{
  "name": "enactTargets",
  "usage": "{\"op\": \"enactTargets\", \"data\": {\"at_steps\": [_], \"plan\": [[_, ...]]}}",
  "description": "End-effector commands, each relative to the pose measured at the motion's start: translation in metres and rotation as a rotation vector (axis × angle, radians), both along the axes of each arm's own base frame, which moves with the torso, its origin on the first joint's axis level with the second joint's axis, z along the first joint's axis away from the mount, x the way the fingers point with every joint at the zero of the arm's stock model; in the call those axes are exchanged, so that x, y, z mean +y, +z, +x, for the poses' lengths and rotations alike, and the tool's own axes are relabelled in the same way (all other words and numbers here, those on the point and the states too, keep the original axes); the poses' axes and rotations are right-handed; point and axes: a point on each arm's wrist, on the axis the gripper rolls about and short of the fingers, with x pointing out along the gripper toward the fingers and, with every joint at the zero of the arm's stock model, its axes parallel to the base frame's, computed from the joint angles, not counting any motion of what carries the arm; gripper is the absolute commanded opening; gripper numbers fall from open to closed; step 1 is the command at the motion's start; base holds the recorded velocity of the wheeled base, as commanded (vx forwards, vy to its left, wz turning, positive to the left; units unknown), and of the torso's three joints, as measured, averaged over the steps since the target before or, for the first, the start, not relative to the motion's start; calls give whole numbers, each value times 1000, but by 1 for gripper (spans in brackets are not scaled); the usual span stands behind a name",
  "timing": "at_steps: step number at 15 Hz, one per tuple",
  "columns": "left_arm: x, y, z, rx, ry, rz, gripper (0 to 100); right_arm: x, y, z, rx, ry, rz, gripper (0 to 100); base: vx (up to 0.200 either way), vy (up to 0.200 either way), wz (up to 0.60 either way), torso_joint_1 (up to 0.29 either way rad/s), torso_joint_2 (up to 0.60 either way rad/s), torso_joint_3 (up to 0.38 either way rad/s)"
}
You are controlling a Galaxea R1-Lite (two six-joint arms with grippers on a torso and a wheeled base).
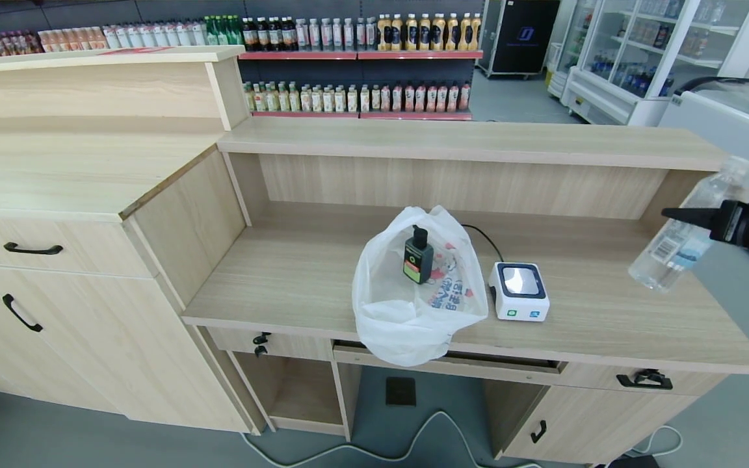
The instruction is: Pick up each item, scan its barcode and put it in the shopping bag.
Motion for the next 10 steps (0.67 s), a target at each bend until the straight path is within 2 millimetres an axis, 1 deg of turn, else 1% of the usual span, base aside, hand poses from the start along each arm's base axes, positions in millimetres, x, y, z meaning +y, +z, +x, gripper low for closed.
{"op": "enactTargets", "data": {"at_steps": [1,3,4,6,8,10], "plan": [[0,0,0,0,1,0,0,96,60,-106,-61,365,108,0,0,0,0,0,0,0],[0,0,0,0,1,0,0,116,57,-118,-56,470,116,0,0,0,0,0,0,0],[0,0,0,0,1,0,0,132,59,-126,-55,559,128,0,0,0,0,0,0,0],[0,0,0,0,1,0,0,151,68,-138,-52,669,178,0,0,0,0,0,0,0],[0,0,0,0,1,0,0,166,76,-145,-72,726,180,0,0,0,0,0,0,0],[0,0,0,0,1,0,0,175,79,-155,-64,776,210,0,0,0,0,0,0,0]]}}
